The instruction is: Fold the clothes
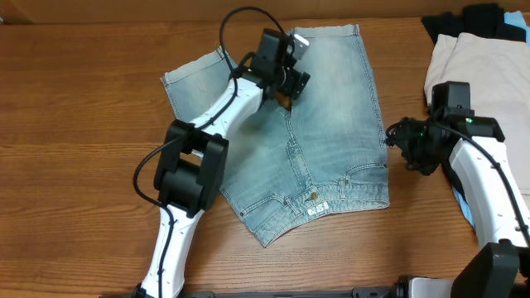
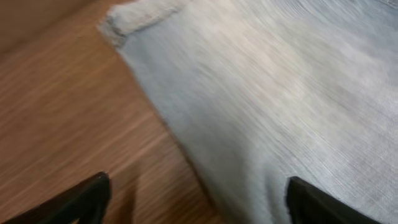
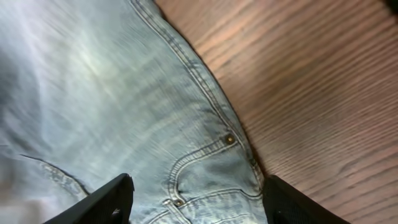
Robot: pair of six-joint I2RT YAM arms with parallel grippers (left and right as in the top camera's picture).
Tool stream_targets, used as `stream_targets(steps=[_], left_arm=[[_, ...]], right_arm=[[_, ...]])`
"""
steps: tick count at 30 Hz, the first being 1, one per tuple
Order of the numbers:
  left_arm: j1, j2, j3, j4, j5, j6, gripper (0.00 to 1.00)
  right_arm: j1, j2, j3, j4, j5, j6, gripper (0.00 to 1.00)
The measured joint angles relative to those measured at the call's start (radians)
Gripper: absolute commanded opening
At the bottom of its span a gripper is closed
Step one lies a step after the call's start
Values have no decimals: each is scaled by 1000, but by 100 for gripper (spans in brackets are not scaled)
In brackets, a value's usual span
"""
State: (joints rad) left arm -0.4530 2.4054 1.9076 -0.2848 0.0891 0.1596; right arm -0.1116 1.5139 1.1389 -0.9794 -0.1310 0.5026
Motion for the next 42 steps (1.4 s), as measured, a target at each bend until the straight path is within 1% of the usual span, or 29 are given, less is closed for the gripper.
stream_targets(steps=[2,4,5,7,9,10,13,15,18,23,31,36,42], left_arm=[[-11,15,0,0,6,-2,73],[-19,29,0,-1,6,-3,60],[-21,33,0,-1,6,-2,52],[-24,36,0,-7,6,-6,41],[-25,36,0,-6,5,-3,34],[-25,36,0,-7,4,-5,25],[-24,36,0,-33,-15,-3,15],[-24,36,0,-45,-34,-4,7],[-24,36,0,-71,-74,-9,4],[-21,36,0,-97,-134,-38,4],[9,36,6,-156,-177,-71,4],[59,29,29,-283,-282,-118,5],[184,11,41,-467,-346,-188,13]], right_arm=[[0,0,5,-7,0,-3,70],[0,0,5,-11,0,-5,70],[0,0,5,-11,-1,-6,70],[0,0,5,-11,0,-6,70],[0,0,5,-12,0,-6,70],[0,0,5,-12,0,-6,70],[0,0,5,-13,0,-6,70],[0,0,5,-16,0,-6,70],[0,0,5,-16,0,-6,70],[0,0,5,-17,0,-6,70],[0,0,5,-25,0,-6,70],[3,0,5,-24,0,-6,70],[58,0,5,29,0,-6,70]])
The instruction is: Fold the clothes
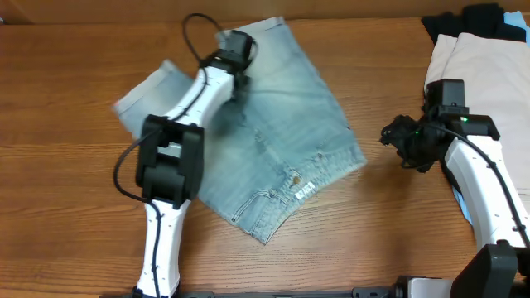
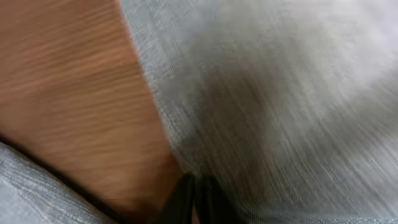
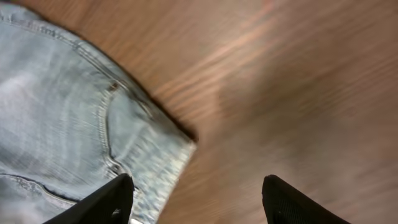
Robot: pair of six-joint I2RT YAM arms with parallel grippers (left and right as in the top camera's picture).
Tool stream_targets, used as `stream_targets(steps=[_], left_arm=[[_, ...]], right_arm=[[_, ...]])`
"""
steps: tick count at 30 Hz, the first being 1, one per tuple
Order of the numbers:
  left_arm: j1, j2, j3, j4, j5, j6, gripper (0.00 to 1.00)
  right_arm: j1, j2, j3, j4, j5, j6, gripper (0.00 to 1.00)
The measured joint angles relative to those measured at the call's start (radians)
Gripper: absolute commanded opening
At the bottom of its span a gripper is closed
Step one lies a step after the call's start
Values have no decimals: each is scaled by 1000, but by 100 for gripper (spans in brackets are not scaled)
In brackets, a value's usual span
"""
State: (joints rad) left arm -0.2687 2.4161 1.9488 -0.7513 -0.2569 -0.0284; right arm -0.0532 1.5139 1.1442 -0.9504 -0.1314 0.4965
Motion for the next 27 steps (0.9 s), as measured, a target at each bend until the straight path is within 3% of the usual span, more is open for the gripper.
stream_targets(steps=[9,12,15,20,27], left_arm=[[224,-15,12,-340,-50,-158,19],[273,-18,5,-412,-48,-203,32],[317,-32,-15,-439,-20,-228,36],[364,-45,-39,-483,41,-239,23],[369,-48,-47,-468,78,-211,23]], right_arm=[[185,21,0,174,21,8,70],[227,84,0,229,31,15,70],[252,153,0,283,35,15,70],[281,272,-1,409,33,-21,70],[306,316,-2,566,15,-133,68]])
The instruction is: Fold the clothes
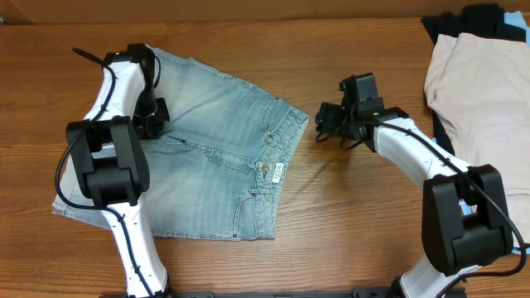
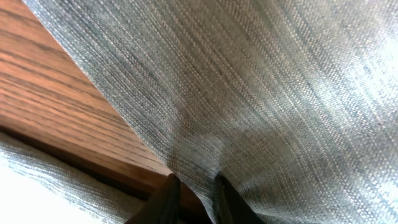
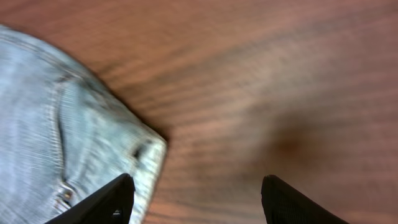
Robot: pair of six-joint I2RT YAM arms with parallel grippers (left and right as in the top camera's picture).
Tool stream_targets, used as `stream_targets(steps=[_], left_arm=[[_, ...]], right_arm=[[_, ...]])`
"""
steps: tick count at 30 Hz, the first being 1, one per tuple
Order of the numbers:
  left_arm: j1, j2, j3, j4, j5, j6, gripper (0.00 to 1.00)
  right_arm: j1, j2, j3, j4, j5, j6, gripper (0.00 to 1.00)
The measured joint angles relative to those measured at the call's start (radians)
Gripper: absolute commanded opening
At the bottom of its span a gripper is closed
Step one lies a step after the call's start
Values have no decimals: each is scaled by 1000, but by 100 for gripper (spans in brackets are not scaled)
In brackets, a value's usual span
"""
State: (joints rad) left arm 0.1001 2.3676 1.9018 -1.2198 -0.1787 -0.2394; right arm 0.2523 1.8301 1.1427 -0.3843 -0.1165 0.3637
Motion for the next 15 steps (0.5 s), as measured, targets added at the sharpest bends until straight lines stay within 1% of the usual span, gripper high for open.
stream_targets(steps=[2,7,9,10,11,12,13,14,15], left_arm=[[5,-3,-3,7,17,15,24],[7,-3,13,19,46,52,35],[5,-3,29,40,83,63,41],[4,-3,39,46,100,66,49],[1,-3,48,47,112,66,54],[-2,-3,63,45,124,71,67],[-6,-4,77,47,133,76,75],[-10,-8,90,48,143,86,86],[-14,-17,98,51,154,92,89]], right_arm=[[8,0,0,25,-3,-26,66],[32,1,0,82,-10,-78,66],[38,2,0,84,-12,-85,66],[38,4,2,81,-18,-84,66],[38,6,3,79,-21,-83,66],[38,8,7,79,-35,-69,66],[38,9,12,79,-46,-60,66],[38,10,16,88,-61,-40,66],[38,10,18,99,-71,-24,66]])
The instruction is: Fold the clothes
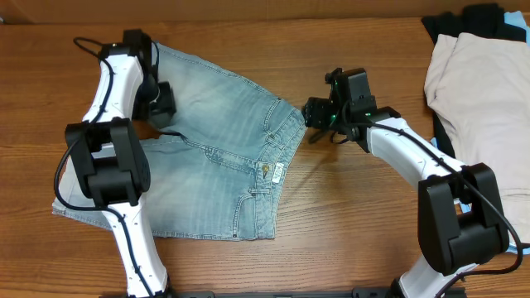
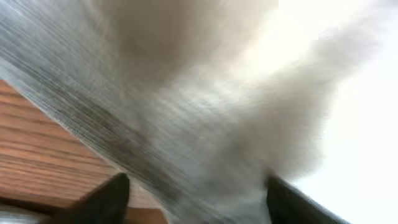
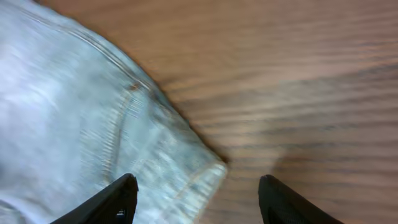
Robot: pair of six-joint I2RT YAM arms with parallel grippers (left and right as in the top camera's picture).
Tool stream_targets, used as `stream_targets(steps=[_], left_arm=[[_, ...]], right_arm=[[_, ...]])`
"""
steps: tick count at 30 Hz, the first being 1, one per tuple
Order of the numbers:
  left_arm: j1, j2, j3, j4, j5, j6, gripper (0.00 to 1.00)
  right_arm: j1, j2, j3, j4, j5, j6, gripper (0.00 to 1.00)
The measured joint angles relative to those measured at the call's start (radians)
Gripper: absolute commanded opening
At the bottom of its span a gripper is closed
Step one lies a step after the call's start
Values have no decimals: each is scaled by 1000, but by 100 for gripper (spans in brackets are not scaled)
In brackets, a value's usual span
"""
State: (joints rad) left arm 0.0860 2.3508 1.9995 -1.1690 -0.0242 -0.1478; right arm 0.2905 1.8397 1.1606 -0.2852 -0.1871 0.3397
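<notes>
Light blue denim shorts (image 1: 215,157) lie flat on the left half of the wooden table (image 1: 356,240), waistband to the right, legs to the left. My left gripper (image 1: 159,101) hovers open over the far leg; the left wrist view is blurred, with pale denim (image 2: 205,112) filling it and my left gripper (image 2: 196,205) standing wide with nothing gripped. My right gripper (image 1: 313,112) is open just right of the waistband's far corner. In the right wrist view that corner (image 3: 199,171) lies between the spread fingers of my right gripper (image 3: 196,199).
A beige garment (image 1: 476,83) lies over a black one (image 1: 476,18) at the far right. Something blue (image 1: 464,211) shows by the right arm's base. Both arms reach across the table's middle.
My left gripper, then shut on the denim, is now open and has shifted slightly right over the far leg. My right gripper has moved left, up to the waistband corner.
The shorts lay mid-table with my left gripper open over them and the right one beside the waistband. Then the left was shut on the fabric and the shorts were further left and turned. They then lay at the left side, and now the left has let go.
</notes>
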Motion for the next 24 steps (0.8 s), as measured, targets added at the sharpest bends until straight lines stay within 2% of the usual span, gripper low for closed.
stream_targets(steps=[1,3,8,13,14,16,17,18,24], left_arm=[[-2,-12,4,0,11,17,94],[-10,-63,13,6,38,42,95],[-19,-185,34,18,78,74,95],[-19,-210,38,25,86,77,95],[-19,-210,38,25,87,77,95],[-19,-210,38,26,89,77,95],[-19,-210,38,27,89,77,95],[-19,-210,38,30,90,77,94],[-19,-210,38,34,92,77,94]], right_arm=[[2,1,3,9,-10,15,66],[11,11,13,31,-24,42,66],[34,110,23,66,-49,101,63],[34,155,23,64,-45,151,57],[34,155,23,65,-42,160,53],[34,155,23,63,-37,169,35],[34,155,23,61,-32,167,12],[33,155,23,61,-30,176,4],[30,155,35,23,-31,192,4]])
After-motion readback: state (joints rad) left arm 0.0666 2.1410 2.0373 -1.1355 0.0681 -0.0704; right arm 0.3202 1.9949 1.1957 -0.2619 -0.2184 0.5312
